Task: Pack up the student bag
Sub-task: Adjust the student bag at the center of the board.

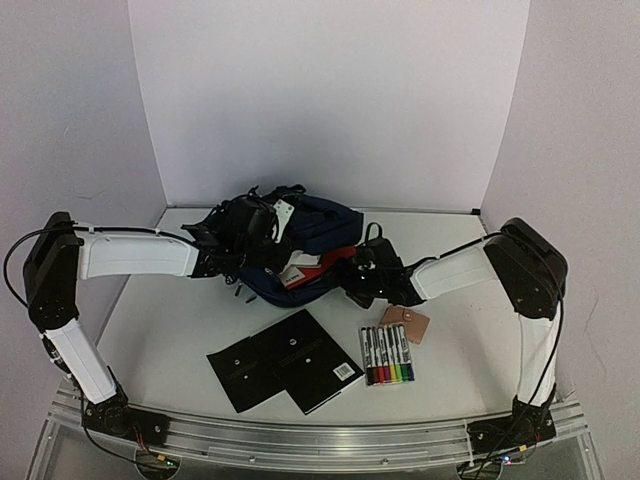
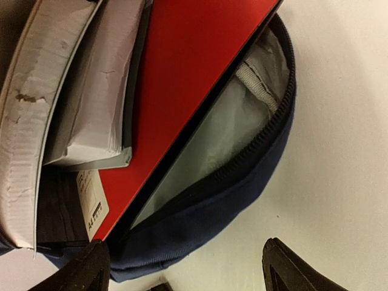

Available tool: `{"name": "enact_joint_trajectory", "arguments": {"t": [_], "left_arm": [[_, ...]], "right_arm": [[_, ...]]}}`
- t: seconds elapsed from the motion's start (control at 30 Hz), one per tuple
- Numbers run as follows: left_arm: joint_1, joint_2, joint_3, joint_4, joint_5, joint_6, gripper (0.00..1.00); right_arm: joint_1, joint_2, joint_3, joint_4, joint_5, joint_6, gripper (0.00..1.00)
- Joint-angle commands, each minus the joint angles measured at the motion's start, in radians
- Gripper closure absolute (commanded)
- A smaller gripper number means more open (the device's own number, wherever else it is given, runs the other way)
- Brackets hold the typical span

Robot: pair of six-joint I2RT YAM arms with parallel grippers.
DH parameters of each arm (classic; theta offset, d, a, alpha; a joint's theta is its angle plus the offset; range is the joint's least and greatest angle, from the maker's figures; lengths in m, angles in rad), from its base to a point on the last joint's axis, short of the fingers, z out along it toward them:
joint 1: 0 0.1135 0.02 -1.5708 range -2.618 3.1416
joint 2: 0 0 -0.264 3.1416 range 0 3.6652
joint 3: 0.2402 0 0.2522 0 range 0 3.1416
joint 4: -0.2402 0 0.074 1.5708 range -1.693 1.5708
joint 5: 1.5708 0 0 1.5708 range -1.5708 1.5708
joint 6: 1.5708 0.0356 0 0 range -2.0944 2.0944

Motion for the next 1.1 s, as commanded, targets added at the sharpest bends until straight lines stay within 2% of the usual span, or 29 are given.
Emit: {"name": "enact_joint_trajectory", "arguments": {"t": [0.0,0.03,0.13,0.17,0.27,0.3,0.33,0.5,0.67,0.8,0.97,1.07], "left_arm": [[0.006,-0.076,0.041,0.035,0.01,-0.064,1.0],[0.006,-0.079,0.037,0.035,0.011,-0.066,1.0],[0.007,-0.087,0.034,0.035,0.013,-0.076,1.0],[0.008,-0.089,0.034,0.032,0.009,-0.081,1.0],[0.046,-0.099,0.033,-0.01,0.019,-0.134,1.0],[0.076,-0.105,0.029,-0.025,0.046,-0.171,1.0],[0.114,-0.117,0.016,-0.029,0.077,-0.196,1.0],[0.273,-0.188,-0.08,-0.001,0.161,-0.297,1.0],[0.392,-0.219,-0.106,-0.049,0.192,-0.358,1.0],[0.449,-0.238,-0.119,-0.066,0.201,-0.411,1.0],[0.468,-0.24,-0.111,-0.075,0.222,-0.453,1.0],[0.467,-0.235,-0.116,-0.045,0.295,-0.433,1.0]], "right_arm": [[-0.001,0.06,0.101,0.011,0.013,0.008,0.21],[-0.001,0.075,0.114,0.007,0.012,0.007,0.24],[-0.001,0.121,0.156,0.002,-0.006,0.008,0.41],[-0.001,0.133,0.168,0.002,-0.019,0.008,0.49],[-0.001,0.13,0.184,0.003,-0.059,-0.002,0.86],[-0.001,0.109,0.183,0.006,-0.068,-0.015,0.95],[-0.001,0.081,0.179,0.018,-0.079,-0.04,0.99],[-0.003,-0.138,0.028,0.255,-0.159,-0.157,1.0],[-0.004,-0.282,-0.145,0.556,-0.368,-0.253,1.0],[-0.005,-0.294,-0.234,0.644,-0.436,-0.263,1.0],[-0.008,-0.248,-0.349,0.905,-0.484,-0.142,1.0],[-0.009,-0.232,-0.363,0.93,-0.464,-0.116,0.99]]}}
